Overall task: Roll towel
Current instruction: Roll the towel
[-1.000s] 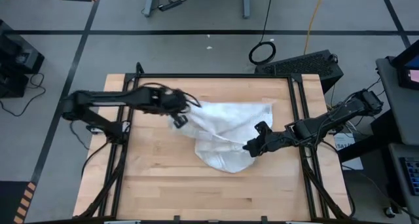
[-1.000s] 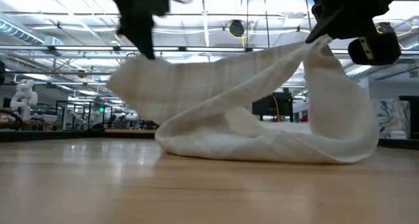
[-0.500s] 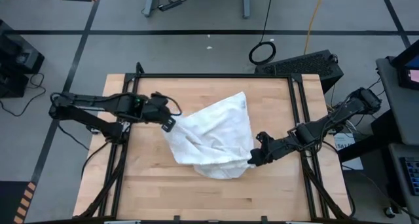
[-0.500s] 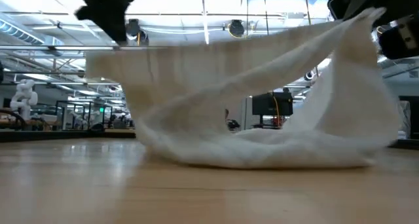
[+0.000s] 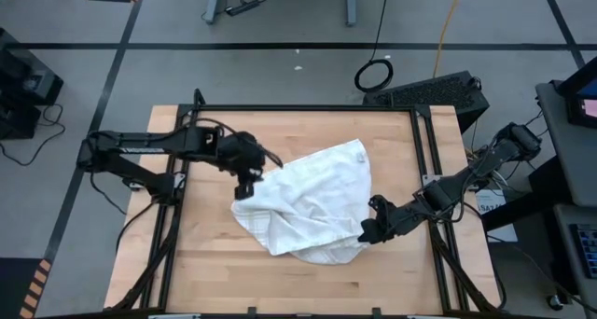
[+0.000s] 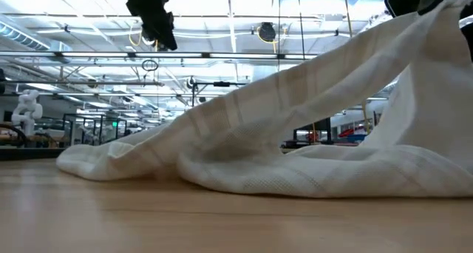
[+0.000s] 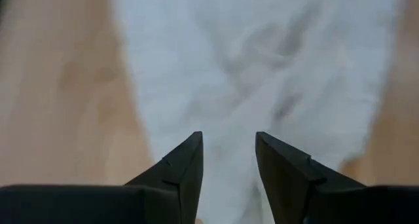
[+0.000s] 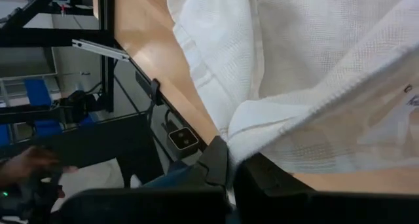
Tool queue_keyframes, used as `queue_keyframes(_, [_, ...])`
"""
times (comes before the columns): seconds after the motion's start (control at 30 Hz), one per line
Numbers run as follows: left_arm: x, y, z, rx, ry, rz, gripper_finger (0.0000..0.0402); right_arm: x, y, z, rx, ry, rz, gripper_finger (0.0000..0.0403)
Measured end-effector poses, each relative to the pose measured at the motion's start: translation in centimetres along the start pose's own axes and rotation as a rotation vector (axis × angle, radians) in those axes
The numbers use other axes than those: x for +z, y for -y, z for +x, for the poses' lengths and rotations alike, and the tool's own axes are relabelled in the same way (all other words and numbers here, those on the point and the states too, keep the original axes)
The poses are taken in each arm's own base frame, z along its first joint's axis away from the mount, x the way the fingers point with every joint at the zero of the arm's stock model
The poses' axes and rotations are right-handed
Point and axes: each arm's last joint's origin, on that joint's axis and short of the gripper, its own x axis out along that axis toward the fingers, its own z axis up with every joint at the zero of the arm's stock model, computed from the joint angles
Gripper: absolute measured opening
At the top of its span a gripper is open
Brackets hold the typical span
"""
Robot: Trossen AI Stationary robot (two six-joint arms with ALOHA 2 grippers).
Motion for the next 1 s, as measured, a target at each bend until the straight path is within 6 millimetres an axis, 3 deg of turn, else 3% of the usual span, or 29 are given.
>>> queue_keyframes(0.2, [0.6,2.1,3.7,-0.132,0.088,0.101,0.0146,0.2,0.2,0.0,-0.016,0.016,0.022,0.0000])
queue_keyframes(0.53, [6.2,5.2,4.3,-0.301,0.643,0.007,0.0147,0.9,-0.8,0.0,0.078,0.048,0.231,0.0000])
queue_keyframes(0.7, [6.0,6.3,6.4,-0.300,0.582,-0.057,0.0147,2.1,-1.0,0.1,0.106,0.140,0.252,0.0000])
queue_keyframes(0.9, [5.1,6.9,12.0,-0.281,0.453,-0.009,0.0147,3.3,-0.7,0.9,0.066,0.180,0.236,0.0000])
queue_keyframes(1.0, [5.5,7.0,13.5,-0.296,0.492,-0.025,0.0147,3.7,-0.5,1.3,0.042,0.196,0.230,0.0000])
